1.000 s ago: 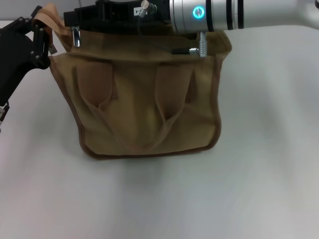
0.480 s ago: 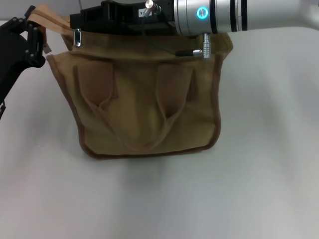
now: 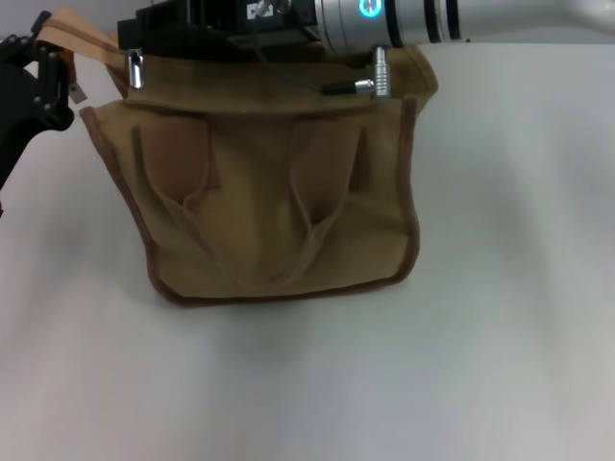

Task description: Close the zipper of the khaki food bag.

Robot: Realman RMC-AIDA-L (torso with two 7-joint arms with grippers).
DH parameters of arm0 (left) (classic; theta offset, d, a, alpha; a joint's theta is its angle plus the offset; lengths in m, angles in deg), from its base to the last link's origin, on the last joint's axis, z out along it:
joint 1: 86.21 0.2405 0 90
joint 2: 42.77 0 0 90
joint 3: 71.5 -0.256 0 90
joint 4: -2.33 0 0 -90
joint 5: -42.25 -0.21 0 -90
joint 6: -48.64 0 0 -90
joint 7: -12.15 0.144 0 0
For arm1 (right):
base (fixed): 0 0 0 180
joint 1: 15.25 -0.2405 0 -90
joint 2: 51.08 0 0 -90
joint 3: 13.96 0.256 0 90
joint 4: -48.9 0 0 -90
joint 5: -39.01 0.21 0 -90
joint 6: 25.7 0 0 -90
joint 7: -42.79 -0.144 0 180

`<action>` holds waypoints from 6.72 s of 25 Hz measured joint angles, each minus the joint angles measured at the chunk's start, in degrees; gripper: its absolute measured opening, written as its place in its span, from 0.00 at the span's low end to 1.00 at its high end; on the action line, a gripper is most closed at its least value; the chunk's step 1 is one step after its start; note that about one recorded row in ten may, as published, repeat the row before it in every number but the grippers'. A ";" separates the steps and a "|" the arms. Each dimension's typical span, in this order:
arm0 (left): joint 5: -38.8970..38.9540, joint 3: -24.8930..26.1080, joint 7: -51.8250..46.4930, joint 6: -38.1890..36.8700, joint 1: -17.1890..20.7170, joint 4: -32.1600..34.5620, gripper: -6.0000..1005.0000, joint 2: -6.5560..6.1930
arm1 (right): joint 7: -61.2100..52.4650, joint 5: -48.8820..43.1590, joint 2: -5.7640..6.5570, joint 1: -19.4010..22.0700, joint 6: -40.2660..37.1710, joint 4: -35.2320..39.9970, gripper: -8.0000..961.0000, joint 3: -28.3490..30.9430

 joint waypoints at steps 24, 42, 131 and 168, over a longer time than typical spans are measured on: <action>0.00 0.75 0.00 -0.07 1.11 -0.74 0.02 -0.01 | -3.03 -1.85 -0.32 -3.34 0.60 -1.24 0.36 -0.32; -0.03 1.01 0.00 -2.61 1.79 -1.48 0.02 -0.01 | -3.58 -3.88 -0.31 -5.43 2.23 -1.50 0.36 -1.69; 0.47 1.12 -0.71 -0.28 1.36 -1.10 0.02 -0.19 | 8.67 -4.15 0.21 6.69 0.85 10.63 0.02 -6.72; 0.55 1.92 -0.70 0.66 1.18 -0.94 0.02 -0.19 | 10.11 -4.50 1.30 12.51 -1.46 14.06 0.01 -3.53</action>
